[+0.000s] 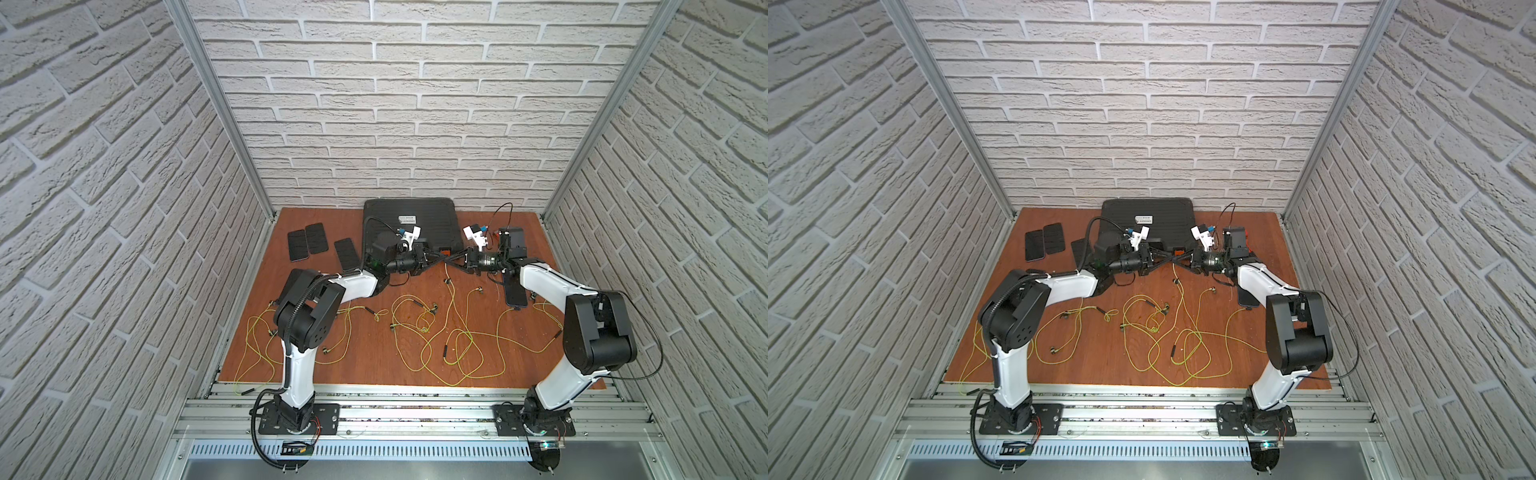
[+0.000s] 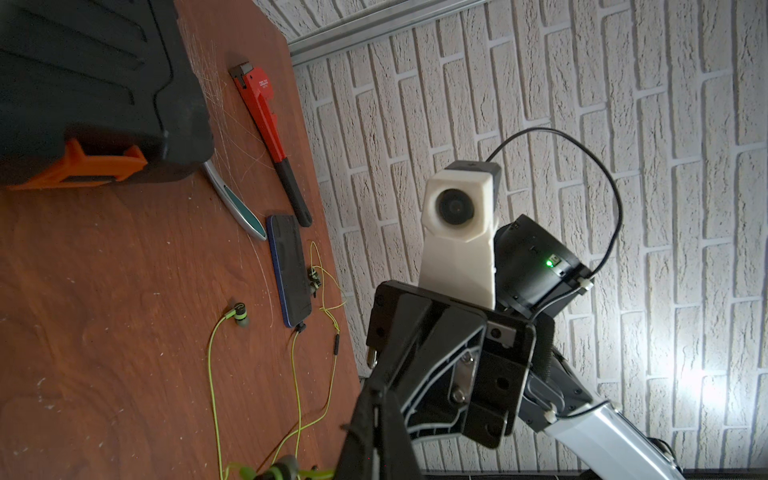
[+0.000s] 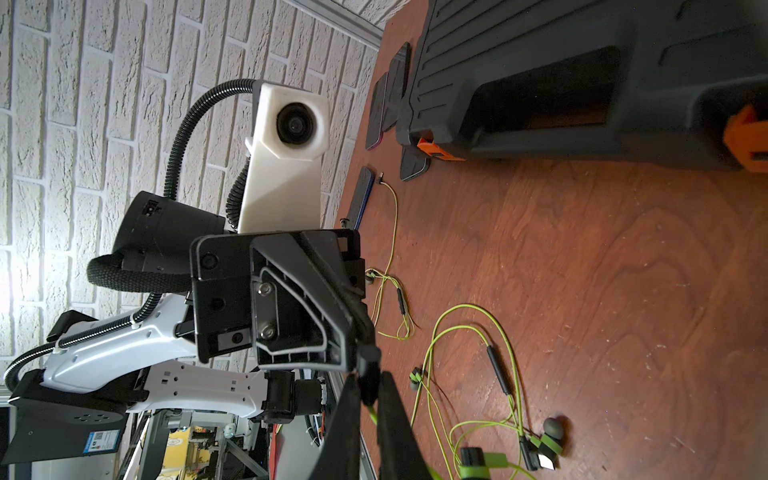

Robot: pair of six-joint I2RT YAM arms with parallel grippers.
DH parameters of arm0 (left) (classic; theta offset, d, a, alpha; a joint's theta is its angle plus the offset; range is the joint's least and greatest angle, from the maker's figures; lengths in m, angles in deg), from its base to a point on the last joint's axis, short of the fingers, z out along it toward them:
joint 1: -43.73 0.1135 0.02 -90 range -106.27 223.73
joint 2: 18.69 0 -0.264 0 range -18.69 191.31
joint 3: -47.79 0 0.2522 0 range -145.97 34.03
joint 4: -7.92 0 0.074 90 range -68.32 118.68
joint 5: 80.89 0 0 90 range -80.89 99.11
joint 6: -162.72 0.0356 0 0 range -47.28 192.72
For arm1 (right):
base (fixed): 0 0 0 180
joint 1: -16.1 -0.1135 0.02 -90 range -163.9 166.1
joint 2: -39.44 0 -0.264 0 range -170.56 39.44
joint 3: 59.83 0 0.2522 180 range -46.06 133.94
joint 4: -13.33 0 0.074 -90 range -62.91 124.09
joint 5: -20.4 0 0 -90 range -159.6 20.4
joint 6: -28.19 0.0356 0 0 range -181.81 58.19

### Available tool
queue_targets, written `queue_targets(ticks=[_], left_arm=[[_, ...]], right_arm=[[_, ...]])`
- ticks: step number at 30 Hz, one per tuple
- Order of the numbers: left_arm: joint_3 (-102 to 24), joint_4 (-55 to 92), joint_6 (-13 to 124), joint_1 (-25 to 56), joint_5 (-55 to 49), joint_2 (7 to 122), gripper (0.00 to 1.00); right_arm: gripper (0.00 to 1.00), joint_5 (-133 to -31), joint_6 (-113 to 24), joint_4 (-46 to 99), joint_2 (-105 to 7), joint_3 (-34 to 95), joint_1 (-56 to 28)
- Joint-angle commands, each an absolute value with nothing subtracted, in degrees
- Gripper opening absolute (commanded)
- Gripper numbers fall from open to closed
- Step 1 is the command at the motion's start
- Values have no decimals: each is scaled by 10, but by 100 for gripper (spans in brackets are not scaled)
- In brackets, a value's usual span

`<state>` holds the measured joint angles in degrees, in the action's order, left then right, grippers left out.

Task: Plug wired earphones into phones
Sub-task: Pick up the wired earphone from the center of the board.

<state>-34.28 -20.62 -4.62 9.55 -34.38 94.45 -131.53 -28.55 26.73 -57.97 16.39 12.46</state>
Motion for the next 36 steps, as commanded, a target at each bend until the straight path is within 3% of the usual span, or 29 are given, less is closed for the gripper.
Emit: queue_targets(ticks=[1, 5, 8, 15, 23, 31, 36], left_arm=[[-345, -237, -34, 94, -349, 941, 9], [-337, -238, -31, 98, -350, 934, 21], [-331, -235, -27, 101, -347, 929, 23], [-330, -231, -25, 100, -344, 931, 17], [-329, -221, -21, 99, -342, 929, 0], [-329, -219, -15, 98, -343, 929, 0], [-331, -220, -11, 96, -348, 928, 0]], right_arm=[[8, -1317, -289, 240, -585, 170, 121], [7, -1310, -310, 272, -586, 178, 123], [7, -1309, -319, 286, -586, 179, 122], [7, -1304, -320, 289, -585, 180, 123], [7, -1303, -318, 289, -585, 180, 124], [24, -1317, -256, 226, -585, 166, 133], [23, -1315, -262, 232, -590, 173, 133]])
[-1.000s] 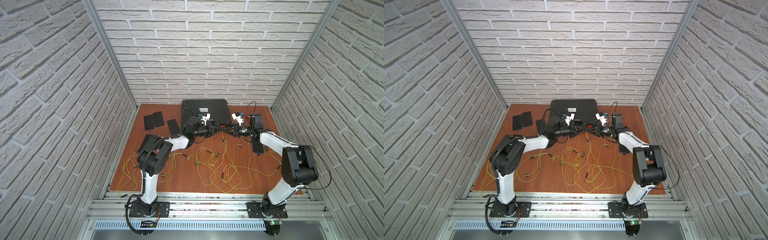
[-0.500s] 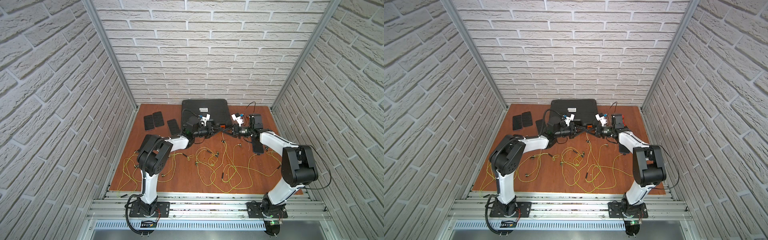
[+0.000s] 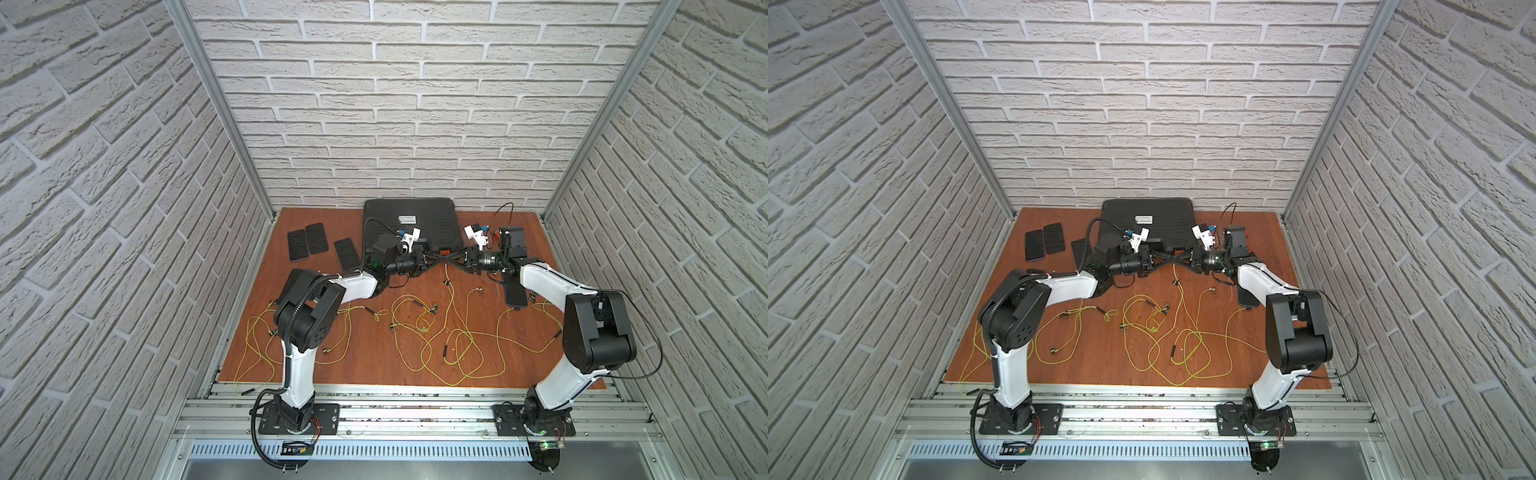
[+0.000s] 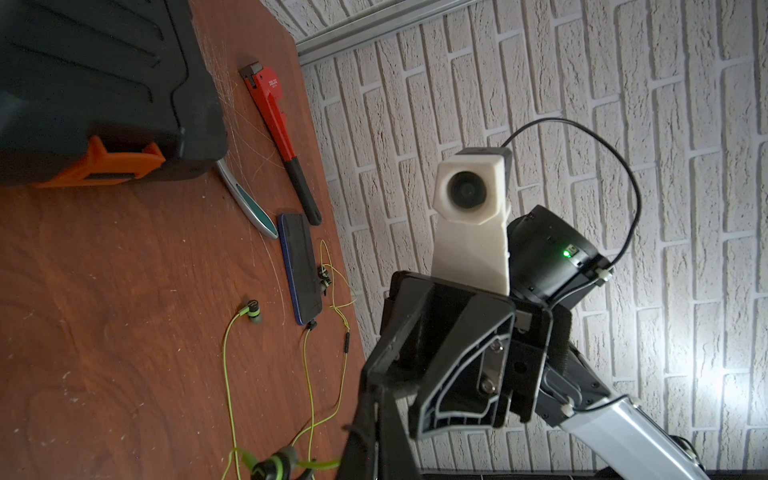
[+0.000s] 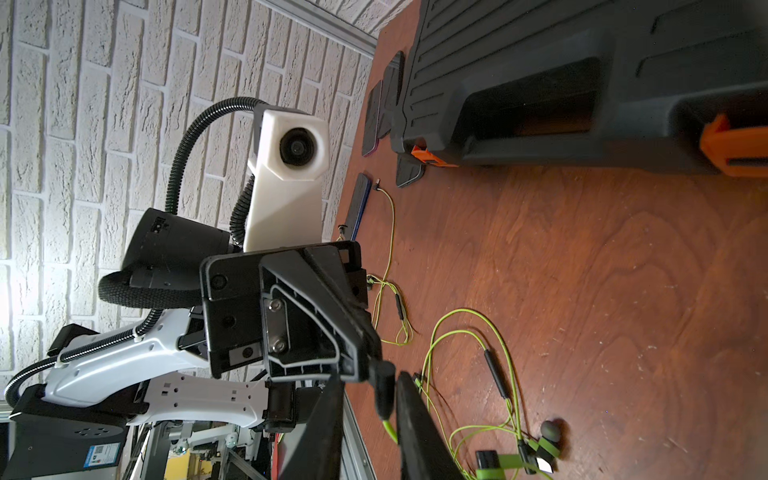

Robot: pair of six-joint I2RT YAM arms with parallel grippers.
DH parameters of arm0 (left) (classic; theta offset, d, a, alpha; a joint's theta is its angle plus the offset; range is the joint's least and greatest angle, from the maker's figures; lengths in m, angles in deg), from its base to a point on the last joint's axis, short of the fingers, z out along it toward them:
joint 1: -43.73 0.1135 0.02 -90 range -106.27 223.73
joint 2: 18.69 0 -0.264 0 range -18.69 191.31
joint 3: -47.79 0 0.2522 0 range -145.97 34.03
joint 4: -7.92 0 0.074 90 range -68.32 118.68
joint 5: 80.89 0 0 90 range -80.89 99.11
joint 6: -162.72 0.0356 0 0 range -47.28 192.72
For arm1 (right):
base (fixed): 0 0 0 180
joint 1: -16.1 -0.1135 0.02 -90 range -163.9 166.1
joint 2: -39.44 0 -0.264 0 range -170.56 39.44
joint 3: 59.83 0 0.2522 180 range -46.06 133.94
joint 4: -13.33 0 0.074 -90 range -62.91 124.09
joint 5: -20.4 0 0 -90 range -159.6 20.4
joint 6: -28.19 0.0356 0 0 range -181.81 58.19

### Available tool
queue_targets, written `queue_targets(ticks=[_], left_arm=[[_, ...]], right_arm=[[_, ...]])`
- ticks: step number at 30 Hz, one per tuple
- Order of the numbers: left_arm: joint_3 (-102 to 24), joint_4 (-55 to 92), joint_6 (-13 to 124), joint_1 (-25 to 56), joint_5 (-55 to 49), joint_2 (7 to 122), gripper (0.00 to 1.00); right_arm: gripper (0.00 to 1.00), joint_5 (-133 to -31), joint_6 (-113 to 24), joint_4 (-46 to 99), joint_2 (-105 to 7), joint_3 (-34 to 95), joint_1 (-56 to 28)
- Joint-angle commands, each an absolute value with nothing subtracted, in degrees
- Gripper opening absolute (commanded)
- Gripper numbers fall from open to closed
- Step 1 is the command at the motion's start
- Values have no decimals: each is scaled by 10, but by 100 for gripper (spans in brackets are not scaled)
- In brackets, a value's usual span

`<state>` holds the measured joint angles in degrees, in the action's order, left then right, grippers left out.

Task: Plug wired earphones into phones
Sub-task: Pick up the wired earphone from the center of the board.

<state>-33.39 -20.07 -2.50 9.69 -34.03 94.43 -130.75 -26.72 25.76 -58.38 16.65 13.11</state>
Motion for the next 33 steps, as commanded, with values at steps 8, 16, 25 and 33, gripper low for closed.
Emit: queue_targets(ticks=[8, 16, 25, 33], left_arm=[[-333, -231, -17, 95, -350, 932, 0], [-334, -233, -17, 93, -350, 932, 0], [-343, -233, -18, 89, -351, 940, 0], [-341, -222, -11, 92, -342, 936, 13]], right_arm=[[19, -1324, -267, 240, -594, 173, 132], [15, -1329, -268, 239, -599, 178, 128], [15, -1335, -253, 220, -601, 179, 125], [11, -1330, -259, 218, -596, 176, 125]])
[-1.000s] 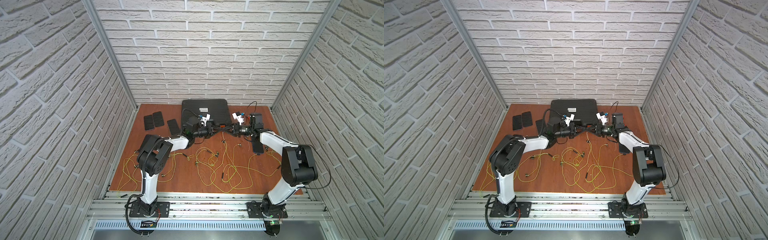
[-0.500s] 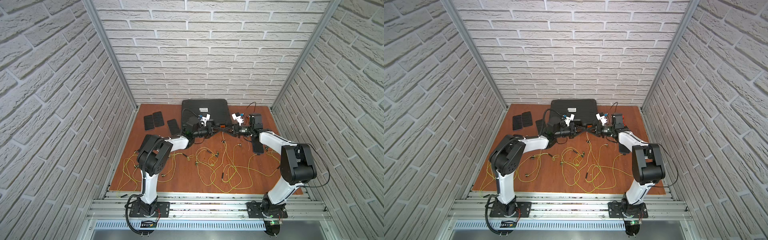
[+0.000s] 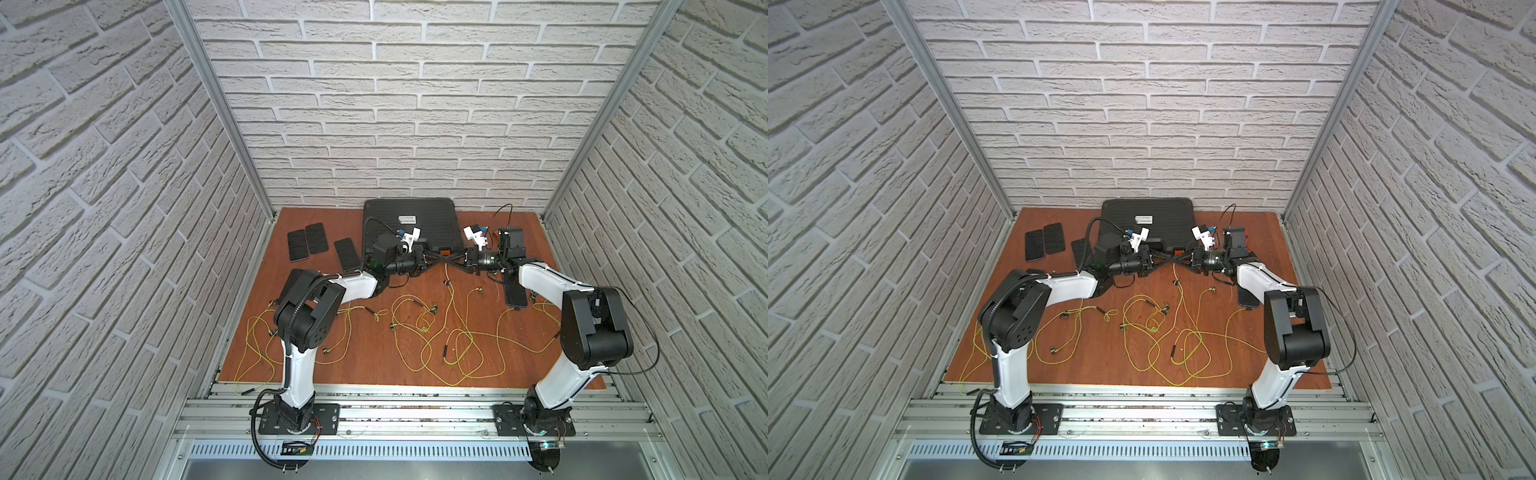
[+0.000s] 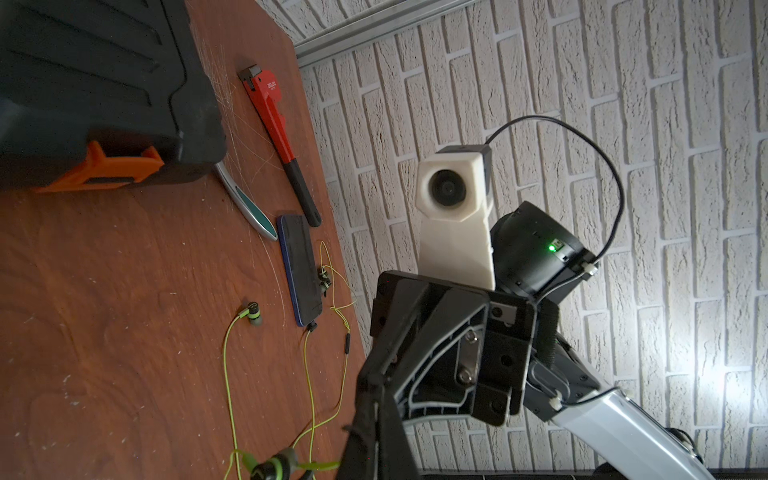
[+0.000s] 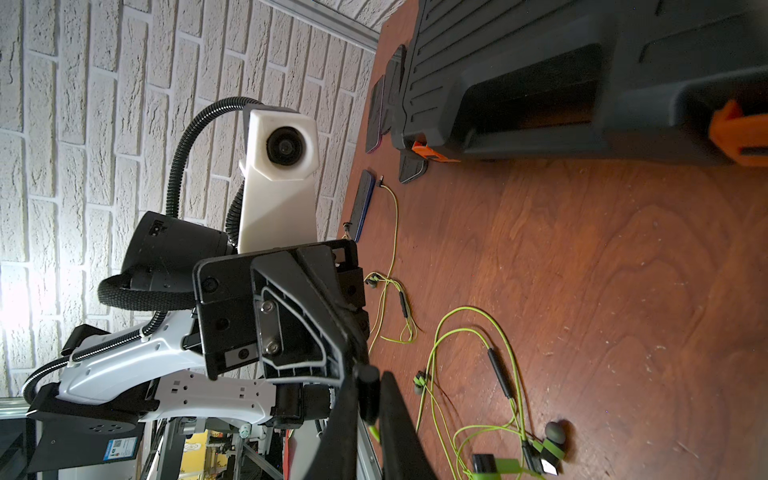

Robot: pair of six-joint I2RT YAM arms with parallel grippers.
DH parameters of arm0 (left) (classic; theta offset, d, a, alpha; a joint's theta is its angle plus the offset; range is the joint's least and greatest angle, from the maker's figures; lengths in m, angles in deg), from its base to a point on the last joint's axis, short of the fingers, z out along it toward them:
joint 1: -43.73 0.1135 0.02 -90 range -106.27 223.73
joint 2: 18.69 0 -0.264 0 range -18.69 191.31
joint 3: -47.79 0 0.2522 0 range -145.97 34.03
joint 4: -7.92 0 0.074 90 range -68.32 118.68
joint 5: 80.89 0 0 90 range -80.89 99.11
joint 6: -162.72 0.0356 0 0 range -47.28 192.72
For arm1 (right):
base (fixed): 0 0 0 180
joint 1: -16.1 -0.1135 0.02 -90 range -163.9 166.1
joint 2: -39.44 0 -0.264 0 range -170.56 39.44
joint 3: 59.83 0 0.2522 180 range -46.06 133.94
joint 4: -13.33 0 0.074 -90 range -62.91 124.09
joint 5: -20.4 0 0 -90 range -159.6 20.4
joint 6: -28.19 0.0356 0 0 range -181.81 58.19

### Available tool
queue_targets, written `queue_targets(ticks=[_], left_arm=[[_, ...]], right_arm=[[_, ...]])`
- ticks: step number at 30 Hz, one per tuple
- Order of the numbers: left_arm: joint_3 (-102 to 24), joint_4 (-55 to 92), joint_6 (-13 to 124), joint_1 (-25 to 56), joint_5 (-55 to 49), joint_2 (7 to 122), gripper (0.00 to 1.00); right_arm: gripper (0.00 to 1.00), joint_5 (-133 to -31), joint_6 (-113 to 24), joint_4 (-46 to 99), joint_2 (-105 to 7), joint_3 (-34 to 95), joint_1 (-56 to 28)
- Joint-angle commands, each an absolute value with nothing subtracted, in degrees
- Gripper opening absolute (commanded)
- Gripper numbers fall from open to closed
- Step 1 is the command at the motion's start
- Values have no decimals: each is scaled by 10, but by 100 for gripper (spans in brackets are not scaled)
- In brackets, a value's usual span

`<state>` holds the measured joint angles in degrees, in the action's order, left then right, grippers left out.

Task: Plug wired earphones into phones
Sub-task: Pick up the wired earphone from the center of the board, then pick up the phone at the center of the board.

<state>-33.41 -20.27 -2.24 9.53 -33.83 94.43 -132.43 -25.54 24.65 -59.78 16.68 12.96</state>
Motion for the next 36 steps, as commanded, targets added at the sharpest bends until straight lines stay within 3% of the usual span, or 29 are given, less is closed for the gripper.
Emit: queue_targets(ticks=[1, 9, 14, 17, 20, 23, 30, 36], left_arm=[[-339, -218, -7, 94, -340, 932, 17], [-315, -145, 38, 132, -308, 883, 40], [-297, -70, 62, 179, -285, 833, 61], [-302, 90, 138, 212, -243, 778, 66], [-340, 311, 223, 244, -148, 736, 72], [-371, 443, 254, 279, -60, 725, 76], [-500, 608, 318, 344, 96, 826, 81], [-649, 683, 381, 356, 135, 974, 82]], right_arm=[[11, -1327, -260, 220, -596, 176, 126], [8, -1306, -282, 242, -582, 164, 139], [7, -1248, -353, 322, -554, 161, 143], [7, -1201, -395, 364, -529, 154, 144], [6, -1146, -434, 419, -510, 154, 143], [6, -1103, -460, 453, -493, 149, 143], [6, -1043, -480, 493, -462, 123, 134], [6, -1025, -484, 494, -443, 95, 133]])
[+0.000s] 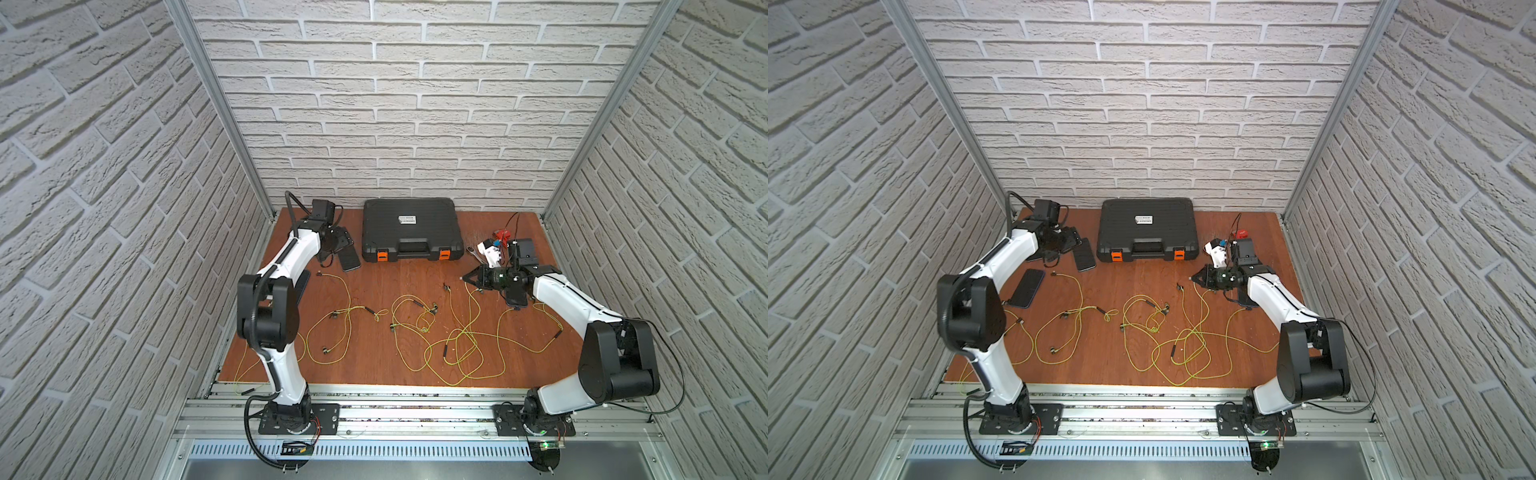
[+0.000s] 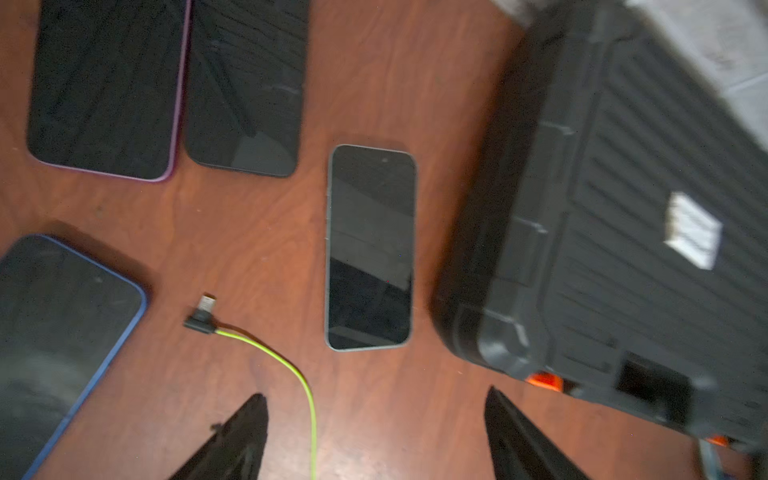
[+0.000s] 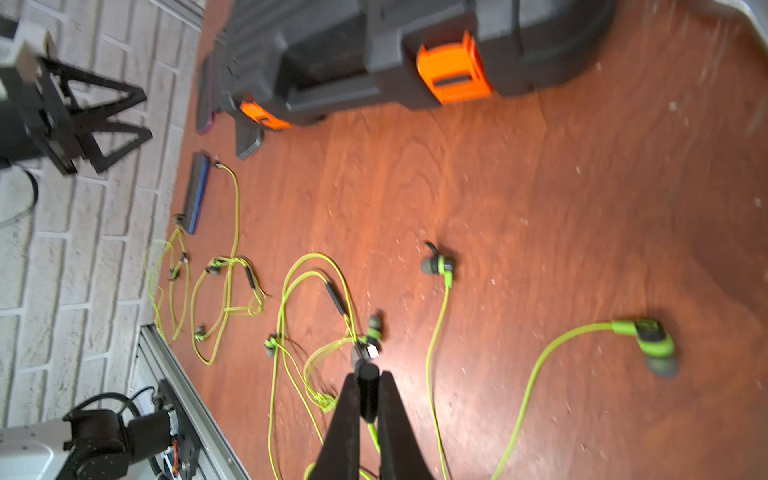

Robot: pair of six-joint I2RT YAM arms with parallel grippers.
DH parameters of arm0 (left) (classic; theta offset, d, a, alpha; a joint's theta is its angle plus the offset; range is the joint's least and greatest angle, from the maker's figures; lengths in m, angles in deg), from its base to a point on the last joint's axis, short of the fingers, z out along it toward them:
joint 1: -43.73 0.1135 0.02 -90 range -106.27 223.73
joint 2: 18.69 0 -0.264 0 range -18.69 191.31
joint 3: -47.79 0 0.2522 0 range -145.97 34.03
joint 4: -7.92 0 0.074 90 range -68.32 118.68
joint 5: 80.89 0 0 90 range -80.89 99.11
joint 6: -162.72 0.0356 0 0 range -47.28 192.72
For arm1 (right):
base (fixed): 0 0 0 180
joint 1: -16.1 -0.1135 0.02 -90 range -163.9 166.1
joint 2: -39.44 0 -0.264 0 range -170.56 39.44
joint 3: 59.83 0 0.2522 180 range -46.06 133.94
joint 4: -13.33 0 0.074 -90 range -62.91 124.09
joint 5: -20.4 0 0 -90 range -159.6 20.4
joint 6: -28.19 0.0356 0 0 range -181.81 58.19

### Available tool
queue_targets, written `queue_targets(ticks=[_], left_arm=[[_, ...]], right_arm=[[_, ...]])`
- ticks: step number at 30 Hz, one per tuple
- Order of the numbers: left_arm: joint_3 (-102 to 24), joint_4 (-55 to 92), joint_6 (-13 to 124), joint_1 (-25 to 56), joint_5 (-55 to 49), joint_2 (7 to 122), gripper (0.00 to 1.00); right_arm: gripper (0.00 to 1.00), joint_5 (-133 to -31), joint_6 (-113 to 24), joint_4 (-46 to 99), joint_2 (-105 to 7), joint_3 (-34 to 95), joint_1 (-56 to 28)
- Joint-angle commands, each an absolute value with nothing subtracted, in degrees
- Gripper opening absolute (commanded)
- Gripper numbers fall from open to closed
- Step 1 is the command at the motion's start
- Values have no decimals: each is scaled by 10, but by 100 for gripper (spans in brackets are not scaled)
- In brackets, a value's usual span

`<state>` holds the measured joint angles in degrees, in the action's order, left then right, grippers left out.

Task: Plug wired earphones into phones
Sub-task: Pick up the phone at the center of the board.

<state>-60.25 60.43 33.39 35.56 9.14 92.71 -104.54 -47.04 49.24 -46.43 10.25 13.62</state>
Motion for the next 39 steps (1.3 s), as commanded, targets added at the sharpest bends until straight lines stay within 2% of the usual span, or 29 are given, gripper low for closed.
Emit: queue_targets(ticks=[1, 5, 13, 15, 19, 23, 30, 39], left_arm=[[-670, 691, 379, 356, 135, 994, 82], [-679, 687, 363, 346, 129, 1006, 82], [-569, 600, 350, 348, 109, 931, 80], [-582, 606, 353, 359, 111, 948, 84], [-689, 669, 375, 364, 143, 1031, 95], [-816, 735, 385, 365, 154, 1131, 98], [-1039, 848, 436, 355, 154, 1275, 98], [-1050, 862, 449, 327, 156, 1309, 98]], right_arm=[[6, -1004, -482, 505, -443, 97, 131], [6, -920, -498, 563, -446, 123, 100], [6, -971, -478, 522, -479, 122, 81], [6, -966, -478, 527, -481, 133, 78], [6, -949, -474, 530, -476, 139, 70], [6, -935, -471, 530, -461, 121, 66], [6, -922, -488, 542, -448, 104, 66], [6, -921, -498, 534, -462, 101, 66]])
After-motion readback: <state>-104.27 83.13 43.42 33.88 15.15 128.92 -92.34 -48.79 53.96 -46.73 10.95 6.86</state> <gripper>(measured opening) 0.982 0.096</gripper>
